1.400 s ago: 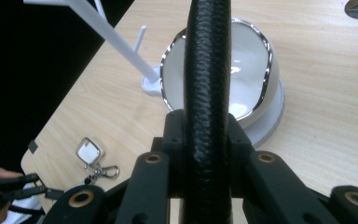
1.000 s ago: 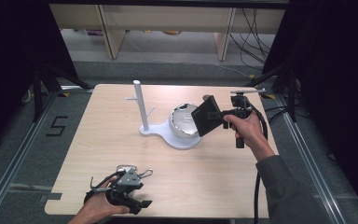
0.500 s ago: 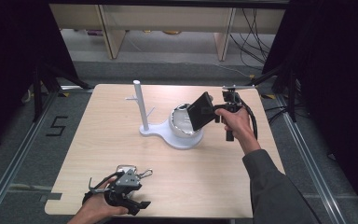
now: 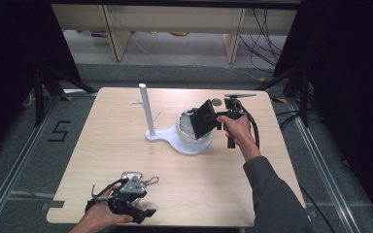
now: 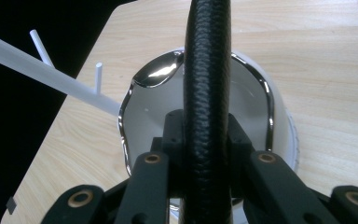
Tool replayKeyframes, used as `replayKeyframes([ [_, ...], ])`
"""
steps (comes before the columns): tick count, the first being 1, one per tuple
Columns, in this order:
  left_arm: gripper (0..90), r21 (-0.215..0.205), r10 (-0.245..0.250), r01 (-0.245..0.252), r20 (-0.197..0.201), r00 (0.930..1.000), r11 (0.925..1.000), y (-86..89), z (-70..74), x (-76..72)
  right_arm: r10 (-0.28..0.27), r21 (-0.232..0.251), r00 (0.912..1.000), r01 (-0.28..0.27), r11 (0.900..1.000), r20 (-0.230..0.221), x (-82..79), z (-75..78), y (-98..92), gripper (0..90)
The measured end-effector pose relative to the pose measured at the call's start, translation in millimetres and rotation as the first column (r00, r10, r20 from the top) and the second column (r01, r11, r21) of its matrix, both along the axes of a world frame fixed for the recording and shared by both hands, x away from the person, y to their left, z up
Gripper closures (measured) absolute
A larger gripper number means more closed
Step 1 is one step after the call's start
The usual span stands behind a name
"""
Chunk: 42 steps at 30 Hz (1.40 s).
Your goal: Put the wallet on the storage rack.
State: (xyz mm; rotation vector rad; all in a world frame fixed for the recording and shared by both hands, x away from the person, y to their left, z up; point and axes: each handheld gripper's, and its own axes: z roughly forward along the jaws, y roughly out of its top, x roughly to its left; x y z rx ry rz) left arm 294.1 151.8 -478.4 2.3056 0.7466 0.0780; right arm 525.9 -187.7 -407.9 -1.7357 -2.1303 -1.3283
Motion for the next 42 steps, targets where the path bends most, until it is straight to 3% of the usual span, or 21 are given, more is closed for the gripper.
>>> replayKeyframes([
  [5,30.4,0.027,-0.036,0.036,0.006,0.9993,0.999,1.9,1.4,1.2,0.005,-0.009,1.0,-0.005,1.0,-0.001,2.5,-7.5,5.2,76.1],
  [7,30.4,0.023,-0.034,0.034,0.006,0.9994,0.9991,1.6,1.3,1.0,-0.006,0.012,0.9989,0.006,1.0,-0.047,1.4,-9.2,8.3,76.0],
  [8,30.4,0.026,-0.038,0.038,0.006,0.9992,0.9989,1.7,1.2,1.3,0.013,-0.007,0.9998,-0.013,1.0,-0.013,3.1,-12.7,7.4,75.9],
  [9,30.4,0.028,-0.037,0.037,0.005,0.9993,0.9989,1.8,0.9,1.5,0.016,-0.009,0.9998,-0.016,1.0,-0.008,3.0,-13.9,8.6,75.9],
  [10,30.4,-0.005,0.0,0.0,-0.006,1.0,1.0,-0.3,-0.9,-0.3,0.012,0.003,0.9995,-0.012,1.0,-0.029,2.5,-14.2,10.2,75.9],
  [12,30.4,0.033,-0.036,0.036,0.003,0.9993,0.9988,2.3,0.5,1.9,0.016,-0.001,0.9997,-0.016,1.0,-0.017,3.1,-16.9,11.0,75.6],
  [15,30.4,0.03,-0.033,0.033,0.003,0.9995,0.999,2.1,0.2,1.7,0.006,0.017,0.9987,-0.006,1.0,-0.05,3.2,-17.6,14.4,75.2],
  [16,30.4,0.028,-0.031,0.031,0.002,0.9995,0.9991,1.8,0.1,1.6,0.019,0.003,0.9996,-0.018,1.0,-0.02,4.6,-19.5,13.2,74.9],
  [17,30.4,-0.004,-0.002,0.002,-0.005,1.0,1.0,-0.4,-1.3,-0.1,0.017,-0.004,0.9997,-0.017,1.0,-0.014,5.0,-20.0,13.0,74.4],
  [20,30.4,0.002,-0.001,0.001,-0.01,1.0,1.0,0.0,-1.8,-0.1,0.027,-0.011,0.9995,-0.027,1.0,-0.013,6.8,-21.1,11.2,72.6],
  [21,30.4,0.011,-0.015,0.015,0.0,0.9999,0.9998,0.6,-1.3,0.8,0.003,0.0,0.9982,-0.003,1.0,-0.059,4.6,-19.1,13.3,71.0],
  [23,30.4,-0.001,-0.005,0.005,-0.009,1.0,1.0,-0.1,-1.6,-0.2,0.019,-0.041,0.9996,-0.02,0.999,-0.022,6.6,-21.4,11.1,67.9],
  [25,30.4,0.03,-0.036,0.036,0.0,0.9994,0.9989,1.6,-0.6,1.4,0.029,-0.06,0.9995,-0.03,0.998,-0.014,7.1,-21.6,9.8,63.3],
  [26,30.3,0.07,-0.074,0.073,0.004,0.9973,0.9949,3.9,0.9,3.4,0.03,-0.068,0.9994,-0.031,0.997,-0.017,7.0,-21.2,9.6,61.1],
  [29,30.3,0.067,-0.075,0.074,0.003,0.9972,0.995,3.8,0.8,3.3,0.039,-0.104,0.9992,-0.039,0.994,-0.01,6.7,-16.7,5.8,57.6],
  [31,30.3,0.014,-0.022,0.022,-0.005,0.9997,0.9997,0.6,-1.4,0.7,0.026,-0.11,0.9997,-0.026,0.994,0.002,5.7,-10.3,0.3,57.3],
  [37,30.3,0.009,-0.012,0.012,-0.009,0.9999,0.9999,0.7,-1.1,0.5,0.027,-0.113,0.999,-0.023,0.993,0.036,2.2,2.2,-13.7,68.8],
  [40,30.3,0.014,-0.022,0.023,-0.007,0.9997,0.9997,0.4,-1.3,0.7,0.036,-0.11,0.9992,-0.034,0.993,0.015,0.6,3.3,-15.0,71.9],
  [42,30.3,0.074,-0.08,0.08,-0.001,0.9968,0.994,3.8,0.9,3.8,0.046,-0.12,0.9982,-0.041,0.992,0.039,1.8,1.7,-14.7,72.8],
])
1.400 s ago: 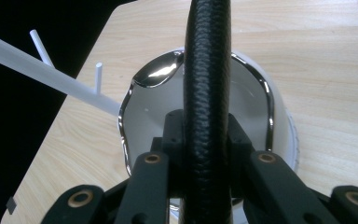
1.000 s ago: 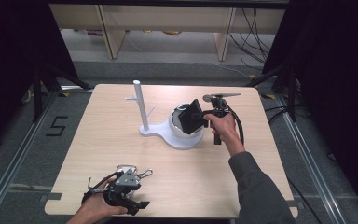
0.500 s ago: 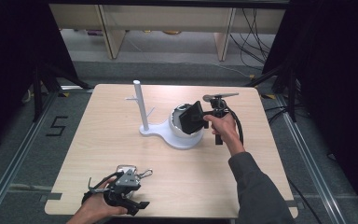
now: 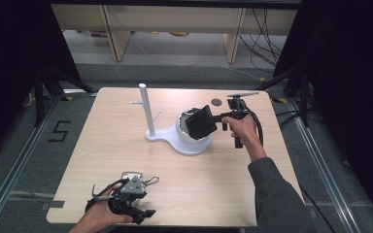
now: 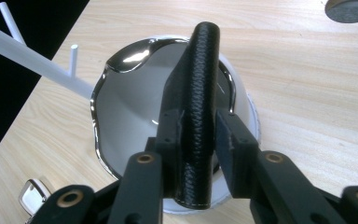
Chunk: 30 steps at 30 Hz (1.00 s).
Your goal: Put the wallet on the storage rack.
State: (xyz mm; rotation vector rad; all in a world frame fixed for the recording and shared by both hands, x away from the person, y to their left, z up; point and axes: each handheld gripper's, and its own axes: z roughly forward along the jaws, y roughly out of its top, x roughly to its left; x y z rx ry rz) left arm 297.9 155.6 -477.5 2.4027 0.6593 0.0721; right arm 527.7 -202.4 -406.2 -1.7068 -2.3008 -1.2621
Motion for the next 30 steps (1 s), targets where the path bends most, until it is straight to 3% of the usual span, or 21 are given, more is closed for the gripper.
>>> replayKeyframes([
  [1,30.4,-0.004,0.004,-0.004,-0.002,1.0,1.0,-0.3,-0.1,-0.4,0.001,0.004,1.0,-0.001,1.0,-0.001,0.0,0.2,0.7,73.2],
  [2,30.4,-0.056,0.054,-0.055,-0.012,0.9985,0.9969,-3.8,-2.5,-3.2,0.0,0.002,1.0,0.0,1.0,-0.002,-0.1,0.4,0.8,73.8],
  [7,30.4,-0.056,0.052,-0.053,-0.017,0.9985,0.997,-4.0,-2.7,-3.4,-0.004,-0.009,1.0,0.004,1.0,-0.004,0.0,-0.2,1.5,75.2],
  [9,30.4,-0.055,0.052,-0.053,-0.017,0.9985,0.9971,-4.1,-2.8,-3.3,-0.011,0.001,0.9991,0.011,1.0,-0.041,-1.2,-0.3,5.5,75.4],
  [11,30.4,-0.058,0.052,-0.053,-0.018,0.9985,0.9969,-3.8,-2.5,-3.5,-0.005,-0.021,1.0,0.005,1.0,-0.008,1.2,-2.5,5.1,75.4],
  [12,30.5,-0.006,0.004,-0.004,-0.005,1.0,1.0,-0.1,-0.2,-0.5,-0.008,-0.02,0.9999,0.007,1.0,-0.011,1.5,-2.7,5.0,75.4],
  [14,30.5,-0.061,0.059,-0.06,-0.016,0.9981,0.9963,-2.7,-1.9,-3.2,-0.006,-0.017,1.0,0.006,1.0,-0.006,1.4,-3.2,4.1,74.6],
  [15,30.5,-0.024,0.027,-0.027,-0.012,0.9996,0.9993,0.2,-0.3,-1.2,-0.01,-0.013,0.9998,0.01,1.0,-0.015,0.8,-2.4,3.8,73.2],
  [16,30.5,-0.033,0.026,-0.026,-0.01,0.9996,0.9991,0.2,0.2,-0.8,-0.006,0.001,0.9999,0.006,1.0,-0.012,0.9,-2.8,3.2,72.1],
  [17,30.5,-0.063,0.061,-0.061,-0.011,0.9981,0.9962,-0.7,-0.5,-2.7,-0.014,0.002,0.9999,0.014,1.0,-0.007,1.0,-2.8,2.2,70.2],
  [18,30.5,-0.064,0.062,-0.063,-0.009,0.998,0.996,0.0,0.0,-2.5,-0.021,0.013,0.9998,0.021,1.0,-0.002,0.3,-2.0,0.1,68.6],
  [19,30.5,-0.032,0.033,-0.033,-0.001,0.9995,0.999,3.6,2.4,-0.6,-0.026,0.015,0.9997,0.026,1.0,0.004,0.1,-2.0,-1.5,67.6],
  [20,30.5,-0.051,0.055,-0.055,-0.001,0.9985,0.9972,4.2,2.8,-1.2,-0.034,0.032,0.9993,0.034,0.999,-0.014,-1.6,-0.8,-3.0,66.7],
  [22,30.5,-0.062,0.067,-0.066,0.013,0.9977,0.9959,9.0,5.6,0.1,-0.035,0.038,0.9994,0.035,0.999,0.007,-4.4,0.7,-9.7,65.4],
  [24,30.5,-0.073,0.09,-0.089,0.015,0.9958,0.9934,14.1,8.8,0.9,-0.061,0.065,0.9977,0.063,0.996,-0.03,-10.3,4.1,-15.5,63.5],
  [25,30.5,-0.088,0.111,-0.109,0.015,0.9937,0.9901,15.9,10.1,1.0,-0.05,0.063,0.9987,0.049,0.997,0.006,-11.5,2.9,-21.1,63.6],
  [26,30.5,-0.079,0.106,-0.104,0.032,0.9938,0.9915,19.3,12.1,2.7,-0.044,0.065,0.9989,0.043,0.997,0.014,-14.5,3.6,-25.9,63.5],
  [27,30.5,-0.086,0.134,-0.131,0.033,0.9904,0.9876,21.0,13.3,2.4,-0.043,0.073,0.999,0.042,0.996,0.01,-18.2,4.3,-28.9,63.5],
  [28,30.6,-0.088,0.137,-0.133,0.038,0.9899,0.9872,23.2,15.0,3.2,-0.055,0.087,0.9984,0.055,0.995,-0.012,-22.6,5.6,-31.4,63.5],
  [29,30.6,-0.089,0.147,-0.143,0.043,0.9882,0.9857,25.3,16.0,3.6,-0.042,0.072,0.9988,0.04,0.997,0.024,-24.8,4.7,-36.5,63.4],
  [30,30.6,-0.095,0.156,-0.152,0.042,0.9868,0.9838,27.0,16.6,4.0,-0.038,0.073,0.9988,0.035,0.997,0.03,-28.1,4.4,-39.6,62.8],
])
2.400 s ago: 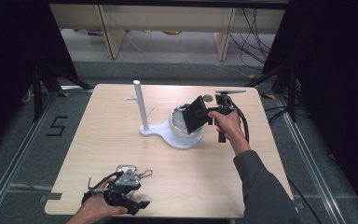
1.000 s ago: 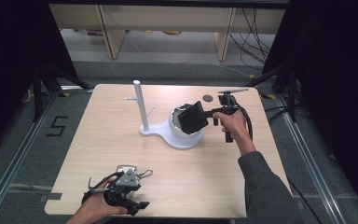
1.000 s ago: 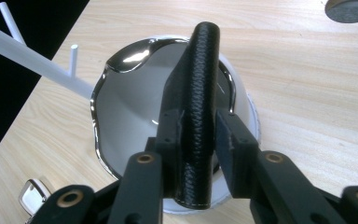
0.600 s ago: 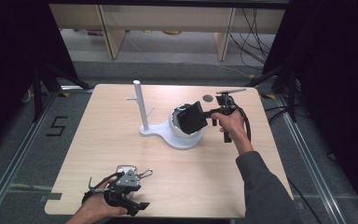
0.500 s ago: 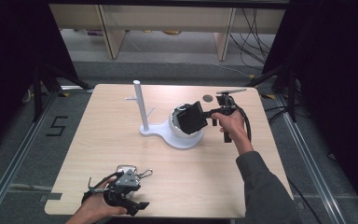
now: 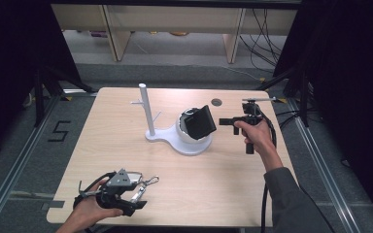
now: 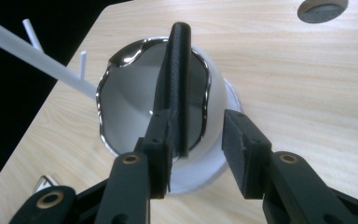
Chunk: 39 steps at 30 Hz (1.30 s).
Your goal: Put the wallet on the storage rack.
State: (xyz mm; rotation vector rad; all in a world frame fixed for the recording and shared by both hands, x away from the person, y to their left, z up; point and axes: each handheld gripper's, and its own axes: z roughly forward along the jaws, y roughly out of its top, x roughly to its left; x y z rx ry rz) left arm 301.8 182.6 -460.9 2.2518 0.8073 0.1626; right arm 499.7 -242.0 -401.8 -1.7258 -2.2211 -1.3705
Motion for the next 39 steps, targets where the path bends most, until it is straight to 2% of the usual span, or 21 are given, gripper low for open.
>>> replayKeyframes([
  [1,30.6,0.008,0.007,-0.007,0.005,1.0,0.9999,1.9,0.6,0.8,-0.012,0.02,0.9992,0.013,1.0,-0.039,-5.2,1.7,-0.6,62.3],
  [2,30.7,0.006,0.011,-0.011,-0.002,0.9999,0.9999,3.1,0.5,0.8,0.006,-0.005,1.0,-0.006,1.0,0.004,-7.2,0.2,-4.8,61.7],
  [3,30.6,0.007,0.017,-0.017,0.001,0.9998,0.9998,4.2,-0.1,1.4,0.001,0.009,0.9999,0.0,1.0,-0.016,-11.6,0.2,-5.8,60.9],
  [5,30.7,0.016,0.021,-0.021,0.004,0.9998,0.9997,5.5,-1.0,2.6,0.02,-0.006,0.9997,-0.02,1.0,0.011,-18.9,-2.3,-10.8,59.7],
  [6,30.7,0.015,0.032,-0.032,-0.001,0.9995,0.9994,5.2,-1.9,2.9,0.013,0.008,0.9996,-0.012,1.0,-0.024,-24.4,-1.9,-10.5,58.8],
  [7,30.7,0.021,0.026,-0.026,0.001,0.9997,0.9994,5.5,-1.9,3.6,0.016,0.005,0.9997,-0.016,1.0,-0.019,-28.7,-3.0,-11.7,58.8],
  [8,30.7,0.029,0.029,-0.029,0.004,0.9996,0.9992,5.6,-2.1,5.0,0.035,-0.019,0.9992,-0.035,0.999,0.018,-30.2,-5.5,-14.3,58.2],
  [11,30.7,0.051,0.016,-0.016,0.013,0.9998,0.9986,6.2,-1.8,10.6,0.052,-0.032,0.9987,-0.052,0.998,-0.004,-44.7,-9.9,-15.4,56.5],
  [12,30.4,0.048,0.01,-0.009,-0.005,0.9999,0.9988,5.9,-1.7,11.2,0.07,-0.051,0.9974,-0.069,0.996,0.016,-48.4,-12.9,-16.7,56.5],
  [13,30.0,0.055,0.008,-0.008,0.0,1.0,0.9985,5.1,-1.5,13.6,0.059,-0.026,0.998,-0.059,0.998,-0.022,-55.4,-12.8,-15.5,56.5],
  [14,29.2,0.061,0.008,-0.009,0.004,1.0,0.9981,4.7,-1.6,14.9,0.094,-0.056,0.9953,-0.092,0.994,0.025,-58.3,-17.5,-19.4,56.3],
  [15,28.9,0.076,0.02,-0.02,-0.005,0.9998,0.9969,3.5,-1.2,15.0,0.076,-0.038,0.997,-0.077,0.996,-0.014,-63.8,-17.2,-17.2,56.1],
  [16,28.6,0.086,0.006,-0.006,0.002,1.0,0.9963,2.5,-1.4,16.7,0.098,-0.06,0.995,-0.096,0.994,0.023,-66.3,-19.8,-20.8,55.8],
  [18,28.6,0.131,-0.019,0.018,0.006,0.9998,0.9912,0.6,-0.3,20.4,0.103,-0.068,0.9941,-0.101,0.993,0.032,-74.6,-23.0,-22.7,55.4],
  [19,28.7,0.124,-0.009,0.009,0.006,0.9999,0.9923,-2.1,-1.3,21.0,0.105,-0.067,0.9939,-0.102,0.993,0.036,-79.0,-24.5,-23.4,55.1],
  [27,30.9,0.191,-0.068,0.068,-0.006,0.9977,0.9793,-15.7,0.1,31.2,0.119,-0.129,0.9899,-0.109,0.986,0.077,-111.9,-44.5,-18.8,52.4],
  [29,31.0,0.217,-0.098,0.101,-0.024,0.9949,0.9709,-18.6,1.1,35.0,0.129,-0.135,0.9887,-0.117,0.984,0.077,-118.9,-50.3,-18.2,50.6],
  [33,31.0,0.253,-0.104,0.109,-0.032,0.9941,0.9614,-23.5,0.9,40.2,0.118,-0.162,0.9894,-0.103,0.981,0.084,-132.8,-61.2,-18.4,43.6],
  [34,31.0,0.246,-0.093,0.098,-0.032,0.9952,0.9644,-25.2,0.3,40.6,0.117,-0.167,0.9901,-0.103,0.981,0.078,-136.7,-64.9,-18.5,42.0],
  [35,30.9,0.26,-0.098,0.102,-0.03,0.9947,0.9602,-25.7,0.7,42.4,0.12,-0.181,0.9894,-0.104,0.978,0.081,-138.7,-67.9,-19.3,41.3],
  [39,31.9,0.276,-0.093,0.099,-0.034,0.995,0.9561,-29.6,-1.1,46.4,0.12,-0.18,0.9897,-0.105,0.978,0.077,-144.7,-74.8,-22.1,40.6],
])
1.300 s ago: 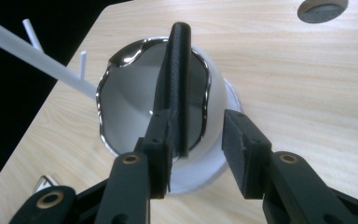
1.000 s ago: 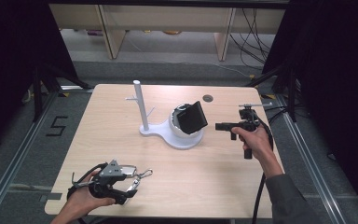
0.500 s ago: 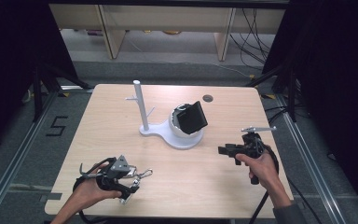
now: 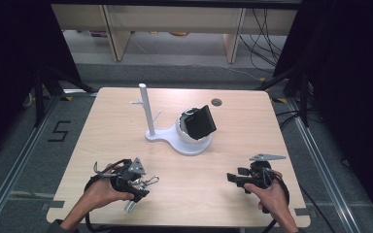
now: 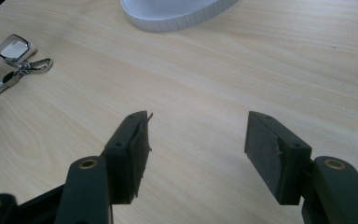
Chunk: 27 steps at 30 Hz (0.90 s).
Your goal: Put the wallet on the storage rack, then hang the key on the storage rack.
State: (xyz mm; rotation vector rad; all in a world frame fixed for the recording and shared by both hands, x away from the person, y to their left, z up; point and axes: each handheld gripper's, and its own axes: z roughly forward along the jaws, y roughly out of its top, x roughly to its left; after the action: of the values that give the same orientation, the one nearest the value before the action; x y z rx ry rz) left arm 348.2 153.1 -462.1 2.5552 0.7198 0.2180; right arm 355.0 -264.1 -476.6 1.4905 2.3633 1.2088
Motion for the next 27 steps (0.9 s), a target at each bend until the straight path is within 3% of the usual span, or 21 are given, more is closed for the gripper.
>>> replayKeyframes([
  [1,32.6,0.003,0.0,0.0,0.004,1.0,1.0,-1.0,-1.3,1.3,-0.021,0.009,0.9996,0.021,1.0,-0.02,-3.0,0.8,1.9,40.6],
  [2,33.6,0.013,-0.002,0.002,0.003,1.0,0.9999,-1.9,-2.8,1.8,-0.007,-0.01,1.0,0.007,1.0,0.006,-2.6,0.2,0.0,40.5],
  [6,35.1,0.054,-0.023,0.022,0.001,0.9997,0.9983,-3.3,-4.5,5.7,0.001,-0.026,1.0,0.0,1.0,0.008,-8.5,-0.5,3.3,40.1],
  [7,35.5,0.055,-0.027,0.027,0.0,0.9996,0.9982,-4.2,-4.9,6.6,0.01,-0.039,0.9999,-0.01,0.999,0.005,-10.2,-0.4,4.4,40.0],
  [8,35.8,0.053,-0.03,0.03,-0.004,0.9996,0.9981,-5.4,-5.6,7.8,-0.013,-0.026,0.9997,0.013,1.0,-0.019,-13.3,-0.1,7.3,40.0],
  [10,37.4,0.065,-0.031,0.032,-0.007,0.9995,0.9974,-8.8,-6.8,9.4,0.014,-0.039,0.9998,-0.013,0.999,0.012,-13.5,-1.9,6.2,39.8],
  [15,40.3,0.089,-0.064,0.065,-0.012,0.9979,0.994,-15.9,-5.8,12.0,0.024,-0.049,0.9997,-0.024,0.999,-0.006,-18.0,-5.1,4.8,39.7],
  [16,40.8,0.084,-0.052,0.053,-0.016,0.9985,0.9951,-17.7,-6.2,11.7,0.013,-0.059,0.9999,-0.013,0.998,0.005,-19.0,-5.6,4.8,39.7],
  [17,41.6,0.088,-0.062,0.064,-0.016,0.9979,0.994,-18.9,-5.7,12.8,0.02,-0.057,0.9995,-0.021,0.998,-0.024,-19.8,-5.7,4.3,39.7],
  [18,41.8,0.097,-0.069,0.07,-0.017,0.9975,0.9928,-19.8,-5.2,14.0,0.019,-0.058,0.9998,-0.019,0.998,-0.001,-19.9,-7.5,4.0,39.7],
  [20,43.3,0.106,-0.07,0.071,-0.016,0.9974,0.9919,-22.2,-5.8,15.9,0.022,-0.062,0.9993,-0.024,0.998,-0.029,-21.1,-7.4,3.5,39.7],
  [27,46.1,0.145,-0.087,0.091,-0.037,0.9956,0.9853,-26.0,-12.4,20.3,0.039,-0.061,0.999,-0.041,0.997,-0.021,-23.9,-6.5,6.4,39.7],
])
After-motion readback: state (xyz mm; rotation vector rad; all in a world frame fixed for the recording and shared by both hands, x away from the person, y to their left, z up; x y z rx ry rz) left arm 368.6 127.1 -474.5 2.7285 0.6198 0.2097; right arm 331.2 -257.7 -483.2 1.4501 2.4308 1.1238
